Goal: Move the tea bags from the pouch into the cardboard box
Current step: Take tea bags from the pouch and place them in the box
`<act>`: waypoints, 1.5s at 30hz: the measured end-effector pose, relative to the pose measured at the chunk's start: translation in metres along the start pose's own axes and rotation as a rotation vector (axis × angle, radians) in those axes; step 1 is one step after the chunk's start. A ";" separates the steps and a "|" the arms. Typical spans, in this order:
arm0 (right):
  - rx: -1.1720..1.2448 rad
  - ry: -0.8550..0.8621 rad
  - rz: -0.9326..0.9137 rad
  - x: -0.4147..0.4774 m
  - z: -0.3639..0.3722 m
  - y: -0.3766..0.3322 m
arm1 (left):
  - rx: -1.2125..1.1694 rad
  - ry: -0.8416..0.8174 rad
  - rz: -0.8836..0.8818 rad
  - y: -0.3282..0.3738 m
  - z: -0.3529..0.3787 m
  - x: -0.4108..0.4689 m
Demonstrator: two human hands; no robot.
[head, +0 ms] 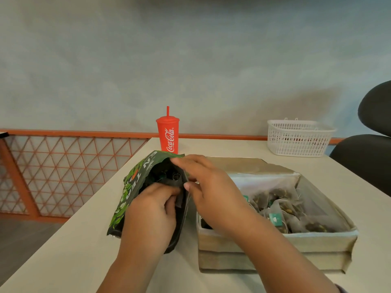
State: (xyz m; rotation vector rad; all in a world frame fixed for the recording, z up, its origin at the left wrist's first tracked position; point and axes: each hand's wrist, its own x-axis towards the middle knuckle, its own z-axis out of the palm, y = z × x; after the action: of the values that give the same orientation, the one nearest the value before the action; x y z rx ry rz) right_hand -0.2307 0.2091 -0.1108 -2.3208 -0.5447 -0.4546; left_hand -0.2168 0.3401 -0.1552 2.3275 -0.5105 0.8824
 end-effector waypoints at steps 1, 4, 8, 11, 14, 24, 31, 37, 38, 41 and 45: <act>0.002 -0.008 0.017 0.000 -0.001 0.001 | -0.036 0.024 0.004 0.001 -0.003 0.000; 0.003 -0.084 0.061 -0.001 -0.004 0.004 | -0.135 0.111 -0.010 0.007 -0.014 -0.002; 0.029 -0.201 0.114 -0.004 -0.005 0.004 | -0.426 0.196 -0.177 0.016 -0.022 -0.002; 0.025 -0.213 0.083 -0.003 -0.005 0.004 | -0.632 0.176 -0.301 0.019 -0.022 -0.001; 0.130 -0.192 0.100 -0.004 -0.007 0.002 | -0.780 0.151 -0.392 0.018 -0.021 0.000; 0.420 -0.231 0.090 -0.006 -0.019 -0.004 | -1.113 0.131 -0.512 0.019 -0.018 0.002; 0.392 -0.091 0.120 -0.001 -0.013 0.001 | -1.169 0.077 -0.505 0.016 -0.018 0.001; 0.434 -0.049 0.114 0.000 -0.020 0.005 | -1.173 0.065 -0.485 0.017 -0.018 0.001; 0.436 -0.044 0.108 0.000 -0.021 0.005 | -1.163 0.063 -0.484 0.016 -0.018 0.001; 0.388 -0.007 0.094 0.000 -0.026 0.005 | -1.121 0.074 -0.476 0.014 -0.018 0.001; 0.316 0.037 0.088 -0.002 -0.035 0.005 | -1.090 0.090 -0.440 0.012 -0.019 0.001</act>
State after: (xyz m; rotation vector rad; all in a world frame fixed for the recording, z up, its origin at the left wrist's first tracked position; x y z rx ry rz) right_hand -0.2356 0.1809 -0.0907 -2.0207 -0.4582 -0.3421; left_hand -0.2316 0.3431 -0.1377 1.3026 -0.2948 0.3312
